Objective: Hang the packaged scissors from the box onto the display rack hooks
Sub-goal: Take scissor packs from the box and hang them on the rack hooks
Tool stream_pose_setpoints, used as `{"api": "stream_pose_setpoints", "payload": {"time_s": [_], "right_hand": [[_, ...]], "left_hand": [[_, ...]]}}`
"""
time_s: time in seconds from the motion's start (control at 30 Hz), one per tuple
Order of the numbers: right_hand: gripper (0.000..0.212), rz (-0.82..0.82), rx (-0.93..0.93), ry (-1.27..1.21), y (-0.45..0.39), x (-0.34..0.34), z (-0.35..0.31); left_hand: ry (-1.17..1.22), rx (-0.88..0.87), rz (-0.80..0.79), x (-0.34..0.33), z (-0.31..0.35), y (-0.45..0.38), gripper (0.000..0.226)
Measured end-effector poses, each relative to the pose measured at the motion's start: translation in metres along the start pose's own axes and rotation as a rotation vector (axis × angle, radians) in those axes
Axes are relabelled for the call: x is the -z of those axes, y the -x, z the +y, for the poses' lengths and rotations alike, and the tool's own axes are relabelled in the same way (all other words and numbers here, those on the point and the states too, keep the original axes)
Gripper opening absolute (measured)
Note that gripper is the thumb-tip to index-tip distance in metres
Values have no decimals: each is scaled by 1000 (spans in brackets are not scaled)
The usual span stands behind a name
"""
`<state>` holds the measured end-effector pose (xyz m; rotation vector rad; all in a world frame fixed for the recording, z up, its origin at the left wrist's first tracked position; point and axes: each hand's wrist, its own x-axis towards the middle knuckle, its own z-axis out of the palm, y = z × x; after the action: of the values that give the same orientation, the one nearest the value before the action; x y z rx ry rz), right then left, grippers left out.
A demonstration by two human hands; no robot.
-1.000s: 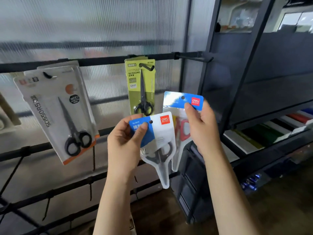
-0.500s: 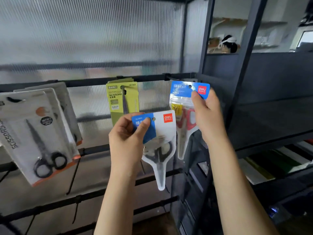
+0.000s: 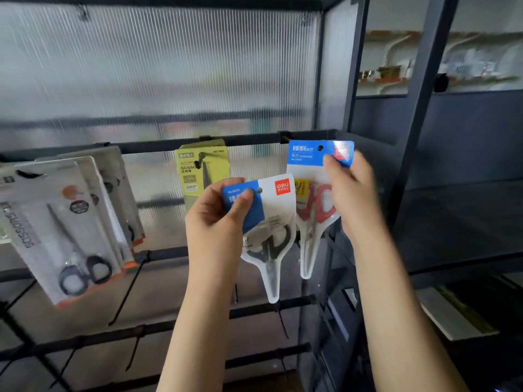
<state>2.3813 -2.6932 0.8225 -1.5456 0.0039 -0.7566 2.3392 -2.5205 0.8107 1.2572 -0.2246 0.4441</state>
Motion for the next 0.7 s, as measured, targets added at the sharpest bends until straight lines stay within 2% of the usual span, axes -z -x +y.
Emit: {"api": "stream_pose_setpoints", "payload": {"time_s": [0.13,0.33,0.43,0.6,0.7], "right_hand": [[12,-42,33,112,-10,1,10],[22,-98,2,141,-35,-13,28],[19,-100,-11,136,-53,-25,38],[26,-77,1,243,-78,-44,44],[27,-110,-18,218,-88,-52,47]], "left_hand": [[-10,-16,18,-7,0,-1,9],[-12,-42,12,-14,3,-5,13],[-44,-75,7,-10,3,-5,13],[-73,-104,49,-5,5,-7,14],[-92,-111,74,-2,7,-10,13]]}}
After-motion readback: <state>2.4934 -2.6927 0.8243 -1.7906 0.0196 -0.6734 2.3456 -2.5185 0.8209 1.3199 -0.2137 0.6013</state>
